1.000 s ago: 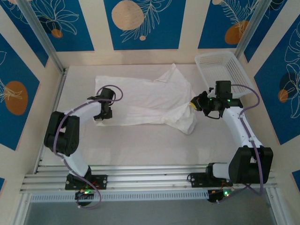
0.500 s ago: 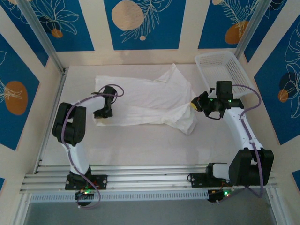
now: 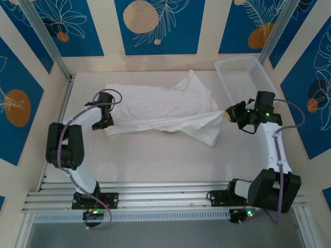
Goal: Fold the inside-out t-shirt
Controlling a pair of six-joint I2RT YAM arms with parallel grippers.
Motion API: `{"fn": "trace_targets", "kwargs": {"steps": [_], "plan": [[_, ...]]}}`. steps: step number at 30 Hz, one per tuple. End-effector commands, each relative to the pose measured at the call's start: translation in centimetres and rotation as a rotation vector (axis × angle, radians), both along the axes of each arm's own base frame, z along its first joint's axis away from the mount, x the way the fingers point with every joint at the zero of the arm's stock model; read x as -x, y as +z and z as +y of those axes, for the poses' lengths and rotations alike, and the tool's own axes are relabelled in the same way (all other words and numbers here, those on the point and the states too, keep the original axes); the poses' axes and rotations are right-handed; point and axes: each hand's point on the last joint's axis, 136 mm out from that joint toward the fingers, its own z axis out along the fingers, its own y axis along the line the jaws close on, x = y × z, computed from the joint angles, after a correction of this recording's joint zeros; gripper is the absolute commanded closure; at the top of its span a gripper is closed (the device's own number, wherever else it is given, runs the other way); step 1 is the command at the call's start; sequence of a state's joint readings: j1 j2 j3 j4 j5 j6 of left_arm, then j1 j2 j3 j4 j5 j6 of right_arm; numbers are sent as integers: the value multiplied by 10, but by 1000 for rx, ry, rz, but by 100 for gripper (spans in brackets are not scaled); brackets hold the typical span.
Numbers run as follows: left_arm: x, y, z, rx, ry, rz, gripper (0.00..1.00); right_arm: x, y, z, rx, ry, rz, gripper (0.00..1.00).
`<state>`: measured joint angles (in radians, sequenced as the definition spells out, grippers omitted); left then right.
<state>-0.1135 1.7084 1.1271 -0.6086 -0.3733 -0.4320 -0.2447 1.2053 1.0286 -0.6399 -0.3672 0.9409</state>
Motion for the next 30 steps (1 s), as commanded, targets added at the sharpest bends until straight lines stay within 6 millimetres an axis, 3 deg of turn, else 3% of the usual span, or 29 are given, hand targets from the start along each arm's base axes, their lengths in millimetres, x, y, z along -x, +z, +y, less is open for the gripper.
{"fn": "trace_targets", "kwargs": {"steps": [1,3,6,8,11,13,19,27,30], "plan": [[-2,16,-9,112,-8,-87,100,5,13,4,-24,22,-34,100],[1,21,-21,192,-20,-128,100,5,12,7,-39,28,-32,100],[7,22,-42,320,-45,-169,71,6,10,10,-51,37,-31,100],[13,22,-43,337,-37,-173,64,6,9,11,-49,39,-30,100],[23,18,-44,341,-23,-161,62,6,10,11,-47,41,-33,100],[27,12,-54,360,-52,-145,61,5,11,12,-45,43,-35,100],[22,-6,-74,346,-113,-107,60,5,9,16,-49,50,-30,100],[16,-28,-63,281,-56,-36,58,7,13,16,-38,54,-34,100],[18,-28,-57,254,-30,-46,67,7,13,16,-38,55,-34,100]]}}
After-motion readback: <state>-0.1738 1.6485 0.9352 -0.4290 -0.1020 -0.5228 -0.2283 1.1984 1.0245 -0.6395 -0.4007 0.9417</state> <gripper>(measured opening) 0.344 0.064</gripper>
